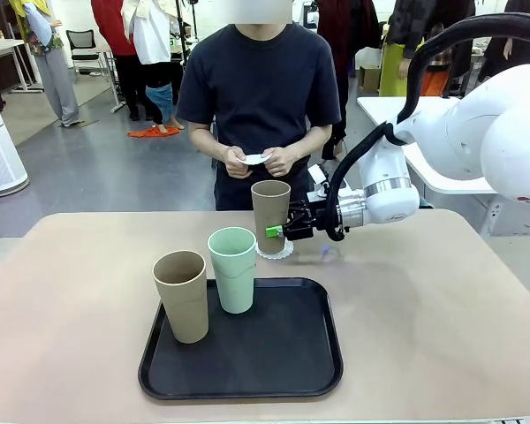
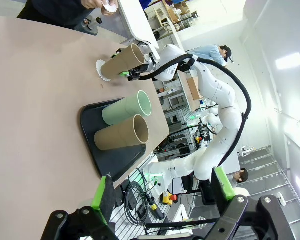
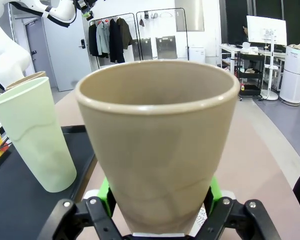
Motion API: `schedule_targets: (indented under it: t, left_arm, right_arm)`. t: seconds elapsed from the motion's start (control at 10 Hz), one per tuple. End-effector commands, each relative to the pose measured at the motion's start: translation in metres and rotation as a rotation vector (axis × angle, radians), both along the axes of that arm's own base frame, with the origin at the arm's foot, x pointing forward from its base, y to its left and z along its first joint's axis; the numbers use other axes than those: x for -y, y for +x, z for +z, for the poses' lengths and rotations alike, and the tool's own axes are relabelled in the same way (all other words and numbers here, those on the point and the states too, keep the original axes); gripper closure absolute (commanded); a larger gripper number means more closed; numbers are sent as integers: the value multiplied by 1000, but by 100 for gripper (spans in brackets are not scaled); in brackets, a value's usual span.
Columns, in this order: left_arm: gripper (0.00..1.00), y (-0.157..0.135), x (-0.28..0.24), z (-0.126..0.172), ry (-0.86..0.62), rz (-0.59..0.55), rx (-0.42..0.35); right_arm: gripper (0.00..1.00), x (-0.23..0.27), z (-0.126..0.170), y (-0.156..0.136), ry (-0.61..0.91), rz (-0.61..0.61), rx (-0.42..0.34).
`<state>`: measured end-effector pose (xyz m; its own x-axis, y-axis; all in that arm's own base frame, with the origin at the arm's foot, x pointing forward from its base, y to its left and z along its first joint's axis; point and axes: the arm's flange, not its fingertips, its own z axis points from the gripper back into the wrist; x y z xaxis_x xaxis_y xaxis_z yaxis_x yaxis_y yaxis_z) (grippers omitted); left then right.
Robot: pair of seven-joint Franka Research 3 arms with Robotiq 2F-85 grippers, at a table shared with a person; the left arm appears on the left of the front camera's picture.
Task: Place coasters on the table and set cups on them.
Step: Pick up one Reusable plastic cup and place it on a coaster set by the human.
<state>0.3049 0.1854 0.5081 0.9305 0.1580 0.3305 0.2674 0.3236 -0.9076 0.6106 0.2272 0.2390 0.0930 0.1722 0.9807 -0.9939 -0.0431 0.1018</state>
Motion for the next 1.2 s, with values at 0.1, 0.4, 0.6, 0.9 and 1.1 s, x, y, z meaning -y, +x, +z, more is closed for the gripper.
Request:
schedule_targets:
  t: [0.1, 0.4, 0.6, 0.9, 1.1]
  left_arm:
    - [0, -1, -1, 2, -15, 1, 7]
    - [0, -1, -1, 2, -15, 1, 7]
    - [0, -1, -1, 2, -15, 1, 7]
    - [0, -1, -1, 2, -15, 1, 7]
    - [0, -1, -1, 2, -15, 1, 7]
  right_arm:
    - [18, 1, -3, 4, 12, 14, 7]
    - [18, 8, -5, 5, 18, 0, 6]
    - [18, 10, -8, 4, 18, 4, -1]
    - [18, 8, -13, 6, 16, 12, -12]
    - [18, 7, -16, 9, 15, 11, -14]
